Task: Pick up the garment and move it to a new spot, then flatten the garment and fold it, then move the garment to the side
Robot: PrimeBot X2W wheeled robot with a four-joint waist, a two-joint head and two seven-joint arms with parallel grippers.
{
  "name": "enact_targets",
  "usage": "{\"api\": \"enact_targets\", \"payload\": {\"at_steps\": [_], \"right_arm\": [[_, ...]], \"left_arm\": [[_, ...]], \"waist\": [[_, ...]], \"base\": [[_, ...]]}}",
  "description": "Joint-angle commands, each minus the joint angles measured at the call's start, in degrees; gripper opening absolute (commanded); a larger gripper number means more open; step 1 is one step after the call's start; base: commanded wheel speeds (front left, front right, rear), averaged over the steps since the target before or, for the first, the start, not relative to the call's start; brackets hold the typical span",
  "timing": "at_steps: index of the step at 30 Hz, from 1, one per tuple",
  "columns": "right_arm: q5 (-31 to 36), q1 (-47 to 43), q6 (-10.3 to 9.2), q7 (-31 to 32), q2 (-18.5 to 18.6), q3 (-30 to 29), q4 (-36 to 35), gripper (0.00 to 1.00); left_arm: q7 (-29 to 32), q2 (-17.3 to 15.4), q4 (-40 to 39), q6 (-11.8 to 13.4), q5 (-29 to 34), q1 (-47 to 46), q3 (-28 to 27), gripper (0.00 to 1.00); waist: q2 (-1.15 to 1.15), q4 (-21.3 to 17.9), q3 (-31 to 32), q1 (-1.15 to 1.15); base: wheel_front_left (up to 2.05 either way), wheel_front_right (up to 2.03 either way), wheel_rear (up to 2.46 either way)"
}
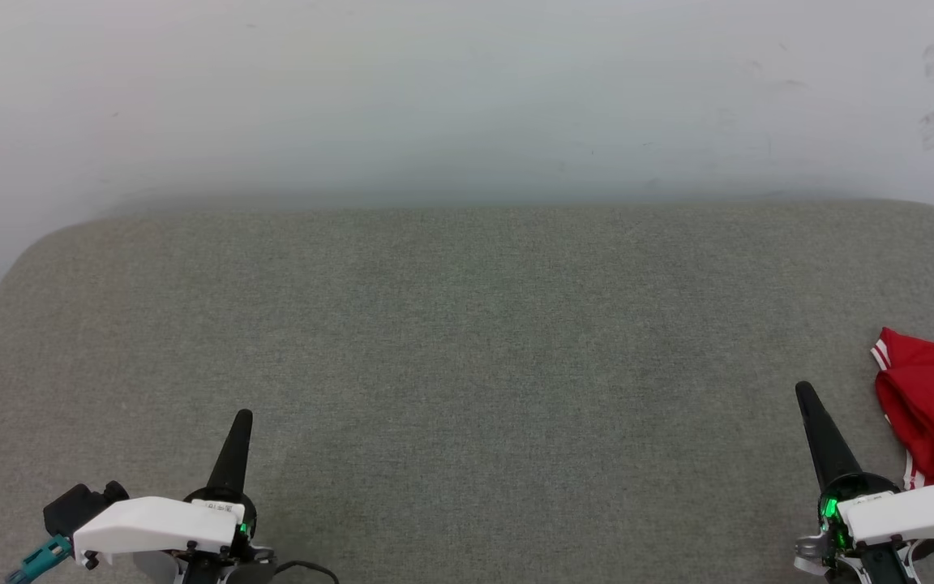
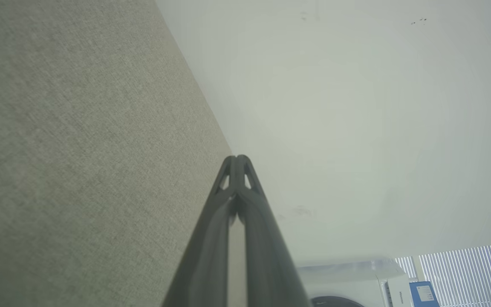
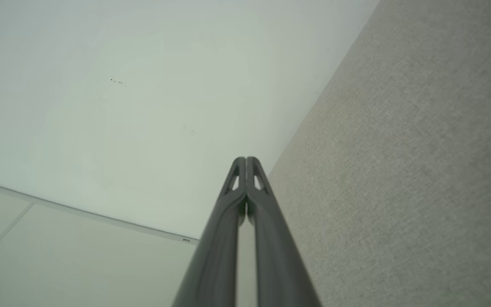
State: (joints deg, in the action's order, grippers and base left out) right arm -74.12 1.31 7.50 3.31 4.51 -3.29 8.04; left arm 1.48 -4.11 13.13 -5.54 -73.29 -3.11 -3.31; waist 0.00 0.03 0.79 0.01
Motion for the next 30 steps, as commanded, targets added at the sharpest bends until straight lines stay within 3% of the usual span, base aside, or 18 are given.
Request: {"api": "enact_targets", "payload": {"at_steps": [1, 30], "right_arm": [[-1.6, 1.4, -0.01, 0.2, 0.3, -0.2, 0.2, 0.00], [-14.7, 4.1, -0.01, 1.1, 0.0, -0.9, 4.4, 0.00]], "left_arm": [[0.5, 0.1, -0.2, -0.3, -1.4, -1.4, -0.4, 0.00], [3.9, 0.9, 0.7, -1.6, -14.0, -2.9, -2.5, 0.00]], "waist": [[0.00, 0.0, 0.0, 0.00], [0.00, 0.0, -0.7, -0.01]], "base": [[0.00, 0.00, 0.00], [0.00, 0.00, 0.00]]}}
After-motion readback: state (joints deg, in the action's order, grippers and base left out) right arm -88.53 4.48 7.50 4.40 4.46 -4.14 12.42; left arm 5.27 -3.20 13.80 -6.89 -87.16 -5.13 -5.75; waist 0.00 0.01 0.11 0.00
